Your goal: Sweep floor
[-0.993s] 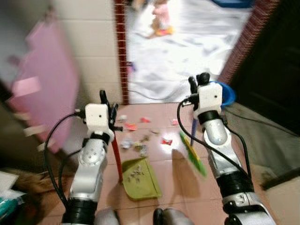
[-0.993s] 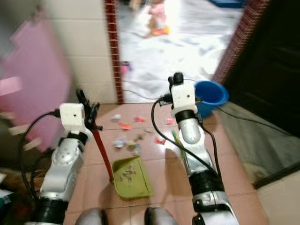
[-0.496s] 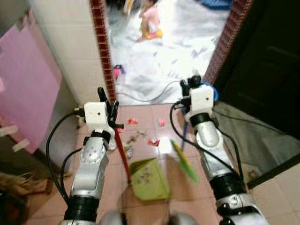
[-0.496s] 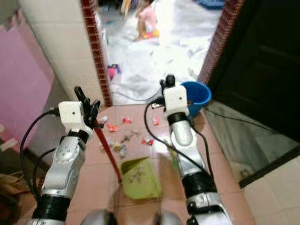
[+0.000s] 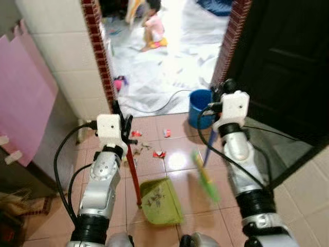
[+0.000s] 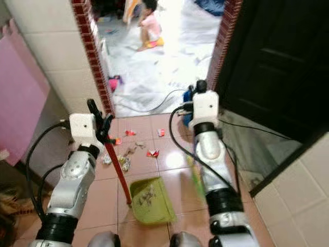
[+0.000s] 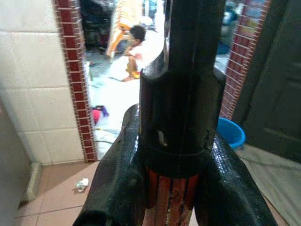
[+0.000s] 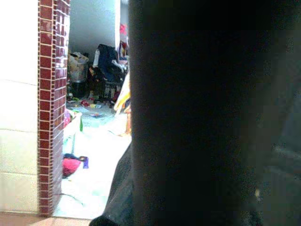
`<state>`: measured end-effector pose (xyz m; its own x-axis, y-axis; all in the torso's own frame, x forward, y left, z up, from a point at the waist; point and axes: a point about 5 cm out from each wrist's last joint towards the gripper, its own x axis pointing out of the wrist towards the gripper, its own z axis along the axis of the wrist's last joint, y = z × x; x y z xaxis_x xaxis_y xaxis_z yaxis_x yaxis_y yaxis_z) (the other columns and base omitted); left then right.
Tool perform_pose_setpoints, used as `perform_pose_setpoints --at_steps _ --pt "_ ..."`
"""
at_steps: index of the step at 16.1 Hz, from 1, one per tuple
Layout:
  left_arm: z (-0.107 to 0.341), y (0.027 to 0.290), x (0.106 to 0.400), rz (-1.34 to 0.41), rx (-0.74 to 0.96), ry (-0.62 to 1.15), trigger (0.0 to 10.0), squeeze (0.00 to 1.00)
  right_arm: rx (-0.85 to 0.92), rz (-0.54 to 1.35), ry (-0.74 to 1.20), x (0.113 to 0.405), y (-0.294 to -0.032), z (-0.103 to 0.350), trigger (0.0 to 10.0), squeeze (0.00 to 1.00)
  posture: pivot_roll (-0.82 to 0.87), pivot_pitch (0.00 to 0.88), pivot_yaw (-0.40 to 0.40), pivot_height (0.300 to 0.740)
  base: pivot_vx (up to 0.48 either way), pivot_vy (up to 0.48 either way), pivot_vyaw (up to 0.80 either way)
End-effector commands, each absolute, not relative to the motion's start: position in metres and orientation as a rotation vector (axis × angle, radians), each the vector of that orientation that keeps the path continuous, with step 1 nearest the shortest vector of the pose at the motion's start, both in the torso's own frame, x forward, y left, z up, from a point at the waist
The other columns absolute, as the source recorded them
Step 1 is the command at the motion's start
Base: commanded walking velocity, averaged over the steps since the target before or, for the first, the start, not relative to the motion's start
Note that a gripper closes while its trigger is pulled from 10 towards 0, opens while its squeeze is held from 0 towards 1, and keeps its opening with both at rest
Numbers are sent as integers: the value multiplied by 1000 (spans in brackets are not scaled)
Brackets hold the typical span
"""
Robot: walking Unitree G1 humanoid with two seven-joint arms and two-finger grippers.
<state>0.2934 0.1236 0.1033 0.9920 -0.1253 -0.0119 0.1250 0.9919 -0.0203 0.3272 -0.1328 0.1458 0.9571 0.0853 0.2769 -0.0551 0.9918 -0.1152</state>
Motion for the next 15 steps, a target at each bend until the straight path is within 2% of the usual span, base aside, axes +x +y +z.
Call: perform_pose_setpoints --at_steps 1,6,10,12,15 --pt "110 121 294 -146 10 -14 10000 0 -69 45 -317 329 -136 157 10000 0 23 0 18 740 0 0 0" --pt "107 130 289 -128 83 -11 10000 0 -36 -33 -252 323 -152 142 10000 0 22 0 30 740 0 0 0" --pt "114 138 294 -119 137 -40 10000 0 -64 -38 -215 321 -155 134 10000 0 48 0 -25 740 0 0 0" --pt "115 143 290 -129 121 -46 10000 0 -79 -34 -203 318 -155 130 10000 0 45 0 -13 740 0 0 0" --pt "108 145 283 -142 64 -23 10000 0 -82 -54 -200 316 -160 127 10000 0 31 0 21 740 0 0 -673"
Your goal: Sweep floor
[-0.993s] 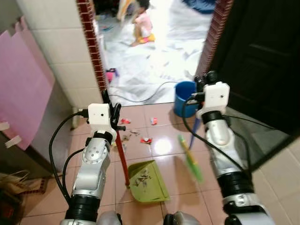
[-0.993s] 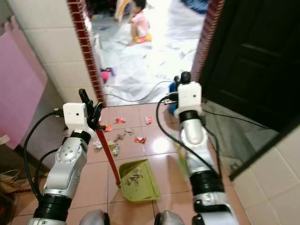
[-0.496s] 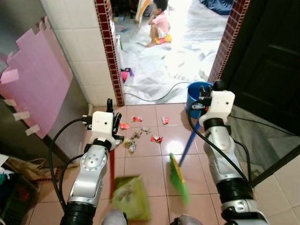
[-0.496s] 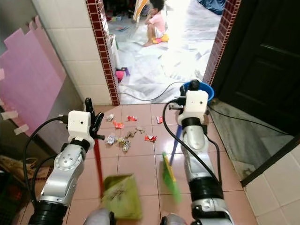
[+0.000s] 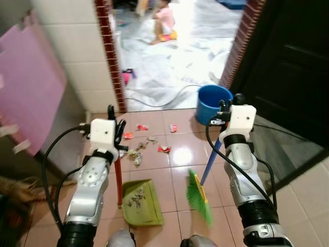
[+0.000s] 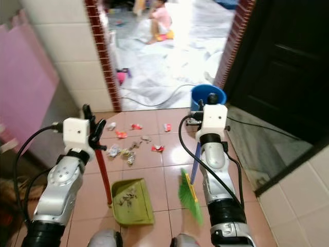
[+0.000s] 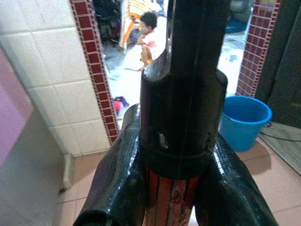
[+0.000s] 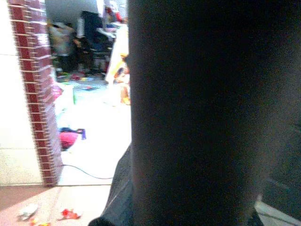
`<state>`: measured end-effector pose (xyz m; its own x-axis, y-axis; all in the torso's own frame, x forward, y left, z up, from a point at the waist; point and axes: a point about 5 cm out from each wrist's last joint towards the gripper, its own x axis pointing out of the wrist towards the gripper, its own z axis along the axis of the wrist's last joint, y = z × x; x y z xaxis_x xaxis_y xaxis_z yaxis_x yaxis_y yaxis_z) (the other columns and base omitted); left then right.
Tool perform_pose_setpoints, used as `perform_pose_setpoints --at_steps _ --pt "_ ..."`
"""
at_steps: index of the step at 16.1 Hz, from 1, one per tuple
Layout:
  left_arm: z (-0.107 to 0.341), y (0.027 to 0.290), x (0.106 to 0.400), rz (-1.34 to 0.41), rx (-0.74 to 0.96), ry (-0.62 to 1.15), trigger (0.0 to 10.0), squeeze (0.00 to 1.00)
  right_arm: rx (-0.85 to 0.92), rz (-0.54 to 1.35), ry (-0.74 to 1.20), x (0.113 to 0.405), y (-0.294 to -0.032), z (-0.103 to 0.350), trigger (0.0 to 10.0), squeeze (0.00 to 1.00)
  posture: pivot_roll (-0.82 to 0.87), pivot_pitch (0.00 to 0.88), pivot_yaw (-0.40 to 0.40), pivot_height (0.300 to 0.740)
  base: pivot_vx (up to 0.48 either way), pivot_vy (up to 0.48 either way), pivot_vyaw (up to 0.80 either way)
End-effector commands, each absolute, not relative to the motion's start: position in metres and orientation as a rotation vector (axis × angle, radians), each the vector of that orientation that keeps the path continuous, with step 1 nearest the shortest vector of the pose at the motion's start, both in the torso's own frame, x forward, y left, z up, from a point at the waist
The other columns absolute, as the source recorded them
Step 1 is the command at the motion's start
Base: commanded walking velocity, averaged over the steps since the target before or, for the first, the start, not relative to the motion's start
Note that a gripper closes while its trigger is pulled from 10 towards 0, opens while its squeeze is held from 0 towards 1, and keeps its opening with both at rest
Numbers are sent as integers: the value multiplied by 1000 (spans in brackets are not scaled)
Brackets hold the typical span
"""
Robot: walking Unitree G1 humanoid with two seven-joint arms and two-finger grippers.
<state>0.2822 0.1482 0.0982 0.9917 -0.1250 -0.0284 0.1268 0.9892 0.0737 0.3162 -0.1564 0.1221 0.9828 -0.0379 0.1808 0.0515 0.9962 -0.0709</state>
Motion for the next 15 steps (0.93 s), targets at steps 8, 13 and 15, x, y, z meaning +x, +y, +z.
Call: perform_pose_setpoints --at_steps 8,13,15 --pt "126 136 287 -148 2 -86 10000 0 -117 -32 -217 319 -163 132 10000 0 21 0 -5 740 170 0 -418" --pt "123 135 285 -132 -18 -75 10000 0 -104 14 -234 324 -149 136 10000 0 23 0 -12 740 307 0 -238" --pt "124 134 286 -135 -20 -78 10000 0 -102 19 -232 323 -148 135 10000 0 23 0 -9 740 322 0 -513"
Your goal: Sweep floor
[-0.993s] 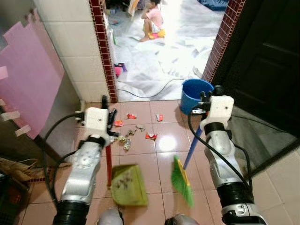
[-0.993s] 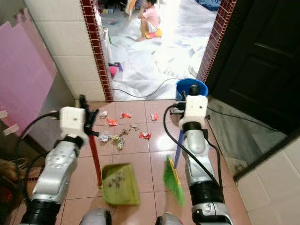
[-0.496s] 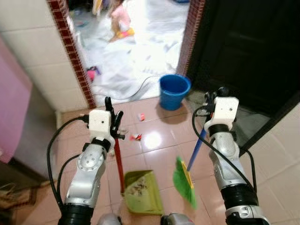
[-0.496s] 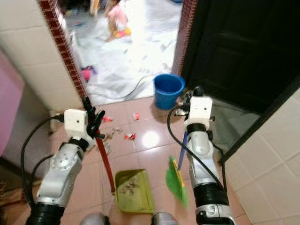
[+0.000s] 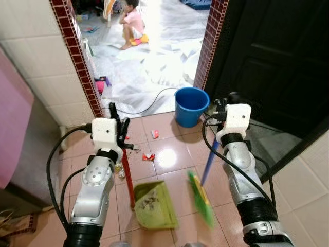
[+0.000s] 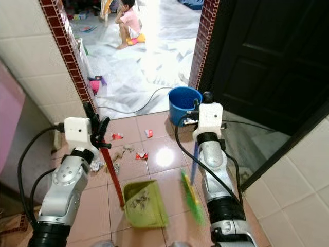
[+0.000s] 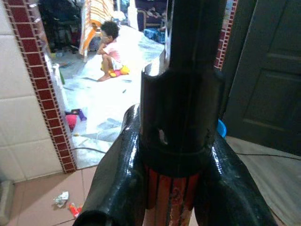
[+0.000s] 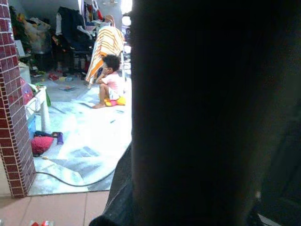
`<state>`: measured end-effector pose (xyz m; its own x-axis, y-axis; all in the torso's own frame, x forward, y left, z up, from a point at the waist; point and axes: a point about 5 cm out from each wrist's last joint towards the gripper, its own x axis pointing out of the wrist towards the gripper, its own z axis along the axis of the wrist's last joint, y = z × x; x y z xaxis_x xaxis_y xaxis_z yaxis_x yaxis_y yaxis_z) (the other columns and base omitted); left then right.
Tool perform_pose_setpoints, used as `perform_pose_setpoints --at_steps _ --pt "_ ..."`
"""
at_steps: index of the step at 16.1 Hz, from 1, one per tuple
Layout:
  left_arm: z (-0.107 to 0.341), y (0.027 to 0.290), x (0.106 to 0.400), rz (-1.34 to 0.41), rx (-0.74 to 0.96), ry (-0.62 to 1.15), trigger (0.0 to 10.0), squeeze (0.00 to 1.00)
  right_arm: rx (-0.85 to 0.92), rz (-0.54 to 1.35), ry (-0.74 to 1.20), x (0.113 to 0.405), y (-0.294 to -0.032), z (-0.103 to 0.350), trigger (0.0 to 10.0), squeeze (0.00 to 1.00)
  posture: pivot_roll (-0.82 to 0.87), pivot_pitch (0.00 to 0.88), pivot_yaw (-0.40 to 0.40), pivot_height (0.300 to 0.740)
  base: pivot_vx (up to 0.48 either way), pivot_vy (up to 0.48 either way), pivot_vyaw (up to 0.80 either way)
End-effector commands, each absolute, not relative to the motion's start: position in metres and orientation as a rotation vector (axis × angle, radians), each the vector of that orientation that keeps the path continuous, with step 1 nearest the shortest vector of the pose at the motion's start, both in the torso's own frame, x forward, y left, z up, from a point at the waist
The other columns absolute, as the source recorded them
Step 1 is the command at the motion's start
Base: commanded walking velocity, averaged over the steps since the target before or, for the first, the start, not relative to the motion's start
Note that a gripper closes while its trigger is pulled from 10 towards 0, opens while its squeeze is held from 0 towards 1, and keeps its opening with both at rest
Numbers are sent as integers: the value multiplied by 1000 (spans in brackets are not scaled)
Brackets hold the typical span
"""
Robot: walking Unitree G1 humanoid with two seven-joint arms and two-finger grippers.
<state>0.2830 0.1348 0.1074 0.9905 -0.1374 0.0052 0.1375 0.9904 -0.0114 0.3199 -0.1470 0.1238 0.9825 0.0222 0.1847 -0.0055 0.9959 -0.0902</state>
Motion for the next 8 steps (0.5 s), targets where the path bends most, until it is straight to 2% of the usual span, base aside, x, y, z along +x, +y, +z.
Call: perform_pose_setpoints --at_steps 1,7,8 --pt "125 134 287 -134 -23 -82 10000 0 -103 21 -231 323 -148 134 10000 0 23 0 -9 740 330 0 0" --pt "130 132 290 -138 -39 -95 10000 0 -96 19 -219 321 -151 131 10000 0 7 0 -2 740 330 0 0" --pt "130 131 290 -139 -44 -96 10000 0 -95 21 -220 321 -151 132 10000 0 7 0 -2 740 341 0 -550"
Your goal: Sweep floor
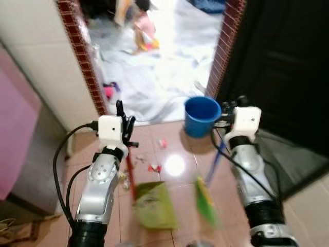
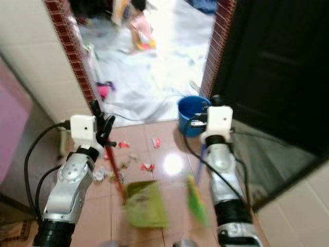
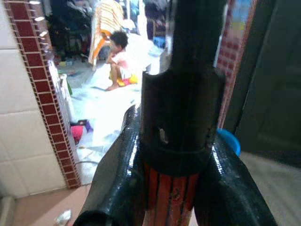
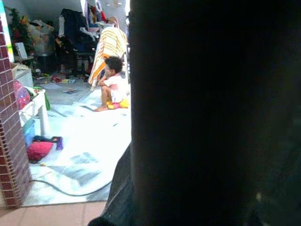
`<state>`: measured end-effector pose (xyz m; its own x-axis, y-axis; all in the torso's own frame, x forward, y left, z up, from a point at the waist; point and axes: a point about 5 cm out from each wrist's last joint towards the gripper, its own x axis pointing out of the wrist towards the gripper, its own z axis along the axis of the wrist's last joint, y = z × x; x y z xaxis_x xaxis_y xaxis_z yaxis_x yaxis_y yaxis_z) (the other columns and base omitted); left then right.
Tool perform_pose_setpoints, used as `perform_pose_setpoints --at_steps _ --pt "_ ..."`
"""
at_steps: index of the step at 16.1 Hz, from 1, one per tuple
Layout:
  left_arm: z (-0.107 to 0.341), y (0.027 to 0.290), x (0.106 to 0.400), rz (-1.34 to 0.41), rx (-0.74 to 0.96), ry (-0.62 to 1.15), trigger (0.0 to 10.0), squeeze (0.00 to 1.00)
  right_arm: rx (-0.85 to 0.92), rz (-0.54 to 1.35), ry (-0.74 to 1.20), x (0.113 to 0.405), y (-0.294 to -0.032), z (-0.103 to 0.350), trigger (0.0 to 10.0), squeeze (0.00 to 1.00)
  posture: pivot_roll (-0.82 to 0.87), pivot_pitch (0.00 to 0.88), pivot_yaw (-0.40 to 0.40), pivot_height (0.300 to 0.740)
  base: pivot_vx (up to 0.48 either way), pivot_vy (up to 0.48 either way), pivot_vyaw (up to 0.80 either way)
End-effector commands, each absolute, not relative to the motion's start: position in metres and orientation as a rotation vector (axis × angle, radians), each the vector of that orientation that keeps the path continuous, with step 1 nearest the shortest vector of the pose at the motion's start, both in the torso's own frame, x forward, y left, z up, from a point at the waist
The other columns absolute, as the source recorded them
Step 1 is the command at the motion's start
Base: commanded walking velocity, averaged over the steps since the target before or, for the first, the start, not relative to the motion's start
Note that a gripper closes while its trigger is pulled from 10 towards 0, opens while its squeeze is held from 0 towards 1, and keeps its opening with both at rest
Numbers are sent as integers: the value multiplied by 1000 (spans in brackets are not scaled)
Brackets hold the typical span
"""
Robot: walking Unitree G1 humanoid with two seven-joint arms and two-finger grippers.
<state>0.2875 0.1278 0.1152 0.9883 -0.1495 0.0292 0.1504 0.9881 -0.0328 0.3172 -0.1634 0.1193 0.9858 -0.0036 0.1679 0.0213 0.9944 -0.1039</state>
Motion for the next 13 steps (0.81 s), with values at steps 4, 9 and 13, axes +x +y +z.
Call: perform_pose_setpoints --at_steps 4,9,13 --pt "135 129 291 -135 -47 -116 10000 0 -89 31 -221 322 -149 132 10000 0 11 0 -5 740 369 0 -564" --pt "167 124 297 -126 -68 -226 10000 0 -89 41 -221 323 -148 132 10000 0 13 0 -11 740 466 0 -196" --pt "200 123 302 -110 -135 -309 10000 0 -89 47 -217 323 -147 131 10000 0 13 0 -14 740 480 0 0"
